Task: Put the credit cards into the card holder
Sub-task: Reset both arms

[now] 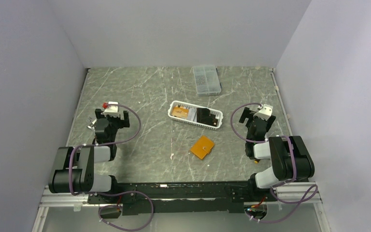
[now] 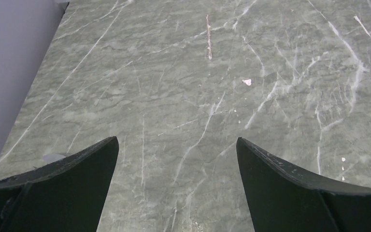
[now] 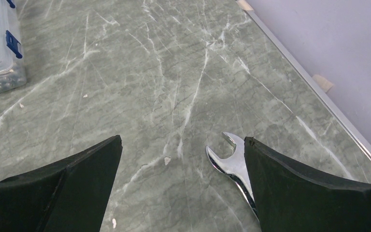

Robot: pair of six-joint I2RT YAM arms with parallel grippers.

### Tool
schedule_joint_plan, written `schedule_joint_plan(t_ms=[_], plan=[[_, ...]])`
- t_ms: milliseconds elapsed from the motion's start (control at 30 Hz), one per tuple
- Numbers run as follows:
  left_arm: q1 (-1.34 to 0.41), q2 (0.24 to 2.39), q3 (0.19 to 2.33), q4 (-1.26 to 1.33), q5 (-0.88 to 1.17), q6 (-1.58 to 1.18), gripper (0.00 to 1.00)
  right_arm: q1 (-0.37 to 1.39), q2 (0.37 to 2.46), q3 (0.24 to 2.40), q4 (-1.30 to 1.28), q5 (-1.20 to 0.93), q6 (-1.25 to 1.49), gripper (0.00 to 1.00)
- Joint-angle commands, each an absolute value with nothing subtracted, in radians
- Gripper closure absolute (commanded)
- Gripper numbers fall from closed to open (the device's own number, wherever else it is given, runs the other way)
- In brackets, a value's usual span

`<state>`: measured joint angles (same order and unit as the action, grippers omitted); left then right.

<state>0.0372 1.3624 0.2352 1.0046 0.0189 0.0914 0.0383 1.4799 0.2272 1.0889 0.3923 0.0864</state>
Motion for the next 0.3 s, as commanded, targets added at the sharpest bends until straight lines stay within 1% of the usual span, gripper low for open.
schedule_joint_plan(t_ms=[0, 67, 167, 267], plan=[[0.035, 1.338, 0.252, 0.977, 0.003, 0.093, 0.01, 0.037, 1.473, 0.238, 1.121, 0.409, 0.095, 0.0], [0.035, 1.354, 0.245, 1.028, 0.003, 0.091, 0.01, 0.038, 1.473, 0.238, 1.121, 0.408, 0.094, 0.0], [0.037, 1.344, 0.255, 0.986, 0.003, 0.09, 0.01, 0.038, 1.473, 0.238, 1.121, 0.408, 0.095, 0.0], [0.038, 1.346, 0.236, 1.032, 0.002, 0.088, 0.01, 0.037, 1.474, 0.238, 1.121, 0.408, 0.095, 0.0]])
